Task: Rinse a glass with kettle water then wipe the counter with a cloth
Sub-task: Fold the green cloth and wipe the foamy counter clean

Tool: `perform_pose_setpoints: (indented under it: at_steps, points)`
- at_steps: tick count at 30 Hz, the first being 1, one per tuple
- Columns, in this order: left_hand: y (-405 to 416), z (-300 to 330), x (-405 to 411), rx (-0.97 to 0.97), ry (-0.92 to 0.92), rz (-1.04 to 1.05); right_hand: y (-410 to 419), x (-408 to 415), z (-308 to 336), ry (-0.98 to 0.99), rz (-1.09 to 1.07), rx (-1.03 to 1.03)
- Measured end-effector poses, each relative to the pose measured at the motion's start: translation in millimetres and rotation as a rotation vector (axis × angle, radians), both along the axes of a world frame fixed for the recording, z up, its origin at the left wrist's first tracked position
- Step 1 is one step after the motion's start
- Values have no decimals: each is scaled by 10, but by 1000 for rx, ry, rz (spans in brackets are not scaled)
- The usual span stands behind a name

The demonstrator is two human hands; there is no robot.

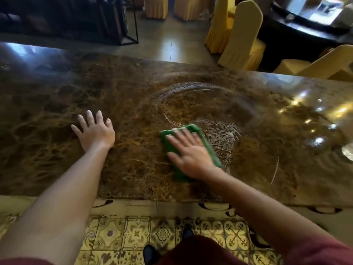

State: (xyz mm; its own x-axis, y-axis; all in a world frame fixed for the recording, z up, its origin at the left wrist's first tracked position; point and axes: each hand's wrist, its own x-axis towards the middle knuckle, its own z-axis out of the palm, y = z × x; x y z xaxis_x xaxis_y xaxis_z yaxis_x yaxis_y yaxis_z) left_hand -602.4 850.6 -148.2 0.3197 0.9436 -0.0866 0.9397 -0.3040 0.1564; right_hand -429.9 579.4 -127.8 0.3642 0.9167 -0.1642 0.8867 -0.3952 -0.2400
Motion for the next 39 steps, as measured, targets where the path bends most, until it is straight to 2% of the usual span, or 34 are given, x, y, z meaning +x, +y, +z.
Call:
perform_pose_setpoints:
  at_steps: [4,7,10,14,17,19,21,25,28,31,36,37,39]
  points:
    - [-9,-7,11,25,-20,-14,-782,1105,13,-82,-580,-44]
    - [-17,-26,9,39,-25,-5,-608,1430,13,-67,-761,-71]
    - [-15,-18,13,43,-26,-10,145,1087,14,-47,-610,-48]
    - [-12,-24,-15,46,-53,-8,992,-137,70,-1,-153,-11]
    - [1,-39,-13,52,-80,0,869,-991,44,10,165,9]
    - [4,-42,-25,49,-82,-1,578,-993,-12,12,199,33]
    - [-1,-42,-46,43,-86,-13,324,-554,-33,8,43,49]
    - [-6,-19,-30,52,-99,-26,-65,747,-25,-81,-500,-6]
    - [-15,-31,-12,56,-89,-6,58,1065,-42,-61,-650,-40]
    - [5,-29,-5,53,-113,12,591,762,-32,-61,-482,-4]
    - [1,-4,-65,52,-330,73,1371,-216,10,-7,142,28]
    - [-12,-3,-65,41,-299,61,1487,-287,4,-20,235,23]
    - [-17,-33,-69,63,-108,-5,1782,-187,-3,-34,338,0]
